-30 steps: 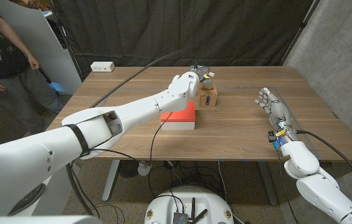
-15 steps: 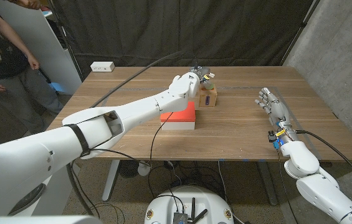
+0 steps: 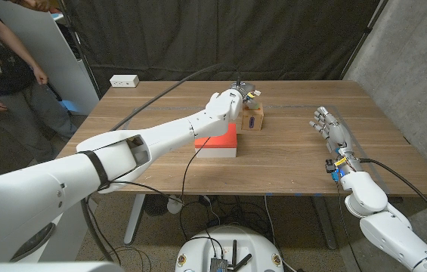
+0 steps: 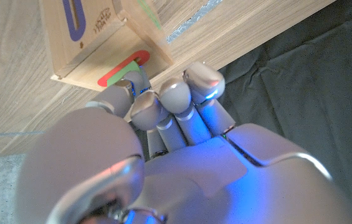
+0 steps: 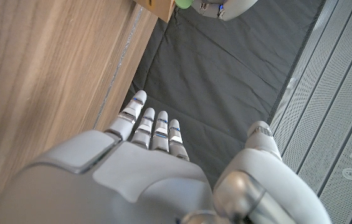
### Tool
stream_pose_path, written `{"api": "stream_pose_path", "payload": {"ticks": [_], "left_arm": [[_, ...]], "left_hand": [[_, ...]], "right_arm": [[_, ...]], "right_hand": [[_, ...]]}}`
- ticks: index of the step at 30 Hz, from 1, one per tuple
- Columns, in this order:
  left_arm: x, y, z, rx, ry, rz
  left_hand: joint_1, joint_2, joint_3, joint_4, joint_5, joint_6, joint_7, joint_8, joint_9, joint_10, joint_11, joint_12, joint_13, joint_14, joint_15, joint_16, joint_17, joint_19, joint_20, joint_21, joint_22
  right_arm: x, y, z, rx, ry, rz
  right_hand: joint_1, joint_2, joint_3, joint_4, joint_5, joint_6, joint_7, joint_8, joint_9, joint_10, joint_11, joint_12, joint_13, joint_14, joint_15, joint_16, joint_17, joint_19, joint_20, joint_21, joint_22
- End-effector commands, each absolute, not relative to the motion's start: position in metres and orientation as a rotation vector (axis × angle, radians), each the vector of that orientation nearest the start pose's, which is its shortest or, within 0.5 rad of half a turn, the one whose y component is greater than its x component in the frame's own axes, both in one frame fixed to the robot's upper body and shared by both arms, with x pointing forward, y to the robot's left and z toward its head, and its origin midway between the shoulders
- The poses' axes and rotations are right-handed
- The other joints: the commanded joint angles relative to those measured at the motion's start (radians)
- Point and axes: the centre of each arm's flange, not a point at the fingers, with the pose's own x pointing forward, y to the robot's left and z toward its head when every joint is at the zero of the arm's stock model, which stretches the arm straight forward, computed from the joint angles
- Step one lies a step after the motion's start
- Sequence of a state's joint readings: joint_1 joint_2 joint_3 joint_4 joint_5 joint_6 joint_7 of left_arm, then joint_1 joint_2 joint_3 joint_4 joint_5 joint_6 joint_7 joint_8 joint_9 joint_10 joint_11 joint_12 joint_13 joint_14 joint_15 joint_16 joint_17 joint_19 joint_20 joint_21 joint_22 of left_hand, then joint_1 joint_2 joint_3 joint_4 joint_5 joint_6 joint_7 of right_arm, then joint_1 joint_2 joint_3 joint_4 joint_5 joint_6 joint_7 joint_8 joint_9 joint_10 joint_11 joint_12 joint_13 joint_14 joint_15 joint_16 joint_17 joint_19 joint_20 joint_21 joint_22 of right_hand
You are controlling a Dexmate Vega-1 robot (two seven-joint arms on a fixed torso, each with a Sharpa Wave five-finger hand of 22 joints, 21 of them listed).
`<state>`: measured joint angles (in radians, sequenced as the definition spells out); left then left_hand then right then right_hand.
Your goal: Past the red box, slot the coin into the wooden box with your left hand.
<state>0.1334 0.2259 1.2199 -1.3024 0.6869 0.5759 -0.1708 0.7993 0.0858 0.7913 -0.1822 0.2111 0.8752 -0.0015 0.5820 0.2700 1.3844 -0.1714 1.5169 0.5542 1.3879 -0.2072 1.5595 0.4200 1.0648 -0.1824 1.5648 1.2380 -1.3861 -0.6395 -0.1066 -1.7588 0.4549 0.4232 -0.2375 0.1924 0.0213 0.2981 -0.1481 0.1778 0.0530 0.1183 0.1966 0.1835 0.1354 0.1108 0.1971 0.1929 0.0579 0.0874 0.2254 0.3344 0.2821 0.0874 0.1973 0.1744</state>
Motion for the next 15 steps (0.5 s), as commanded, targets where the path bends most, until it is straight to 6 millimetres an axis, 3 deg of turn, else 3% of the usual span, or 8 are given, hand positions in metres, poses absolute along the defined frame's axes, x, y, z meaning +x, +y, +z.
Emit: {"api": "stream_pose_path", "payload": {"ticks": [1,5,15], "left_arm": [[0.6512,-0.034,0.107,1.727,-0.531,0.004],[0.6519,-0.0332,0.1079,1.728,-0.521,0.008],[0.6534,-0.0322,0.1108,1.749,-0.494,-0.004]], "left_hand": [[0.004,-0.002,-0.005,0.0,0.006,0.1,0.035,0.107,0.005,-0.009,-0.003,0.006,0.01,0.0,0.0,0.005,0.004,-0.006,-0.026,0.002,0.003],[-0.006,-0.011,-0.007,0.001,0.007,0.083,0.023,0.092,-0.004,-0.009,-0.008,0.001,0.004,-0.004,0.0,0.0,-0.002,-0.009,-0.027,0.001,0.003],[-0.069,-0.038,-0.018,0.016,0.012,-0.001,0.037,0.025,-0.029,-0.006,-0.025,-0.006,-0.006,-0.007,0.0,-0.003,-0.015,-0.005,-0.026,-0.007,0.001]], "right_arm": [[0.5155,-0.342,-0.0918,-0.067,-0.717,-0.012],[0.5162,-0.3416,-0.0913,-0.073,-0.72,-0.009],[0.517,-0.3411,-0.0888,-0.075,-0.724,-0.007]], "right_hand": [[0.013,0.003,0.007,0.0,-0.001,0.001,0.002,0.001,0.004,0.01,0.0,0.004,0.004,0.001,0.002,0.004,0.0,0.004,0.003,0.001,0.002],[0.013,0.003,0.007,0.0,-0.001,0.001,0.002,0.001,0.004,0.01,0.001,0.004,0.004,0.001,0.003,0.004,0.0,0.004,0.003,0.001,0.002],[0.013,0.003,0.006,0.0,-0.001,0.001,0.002,0.001,0.004,0.011,0.002,0.005,0.004,0.001,0.003,0.004,0.0,0.004,0.003,0.001,0.002]]}}
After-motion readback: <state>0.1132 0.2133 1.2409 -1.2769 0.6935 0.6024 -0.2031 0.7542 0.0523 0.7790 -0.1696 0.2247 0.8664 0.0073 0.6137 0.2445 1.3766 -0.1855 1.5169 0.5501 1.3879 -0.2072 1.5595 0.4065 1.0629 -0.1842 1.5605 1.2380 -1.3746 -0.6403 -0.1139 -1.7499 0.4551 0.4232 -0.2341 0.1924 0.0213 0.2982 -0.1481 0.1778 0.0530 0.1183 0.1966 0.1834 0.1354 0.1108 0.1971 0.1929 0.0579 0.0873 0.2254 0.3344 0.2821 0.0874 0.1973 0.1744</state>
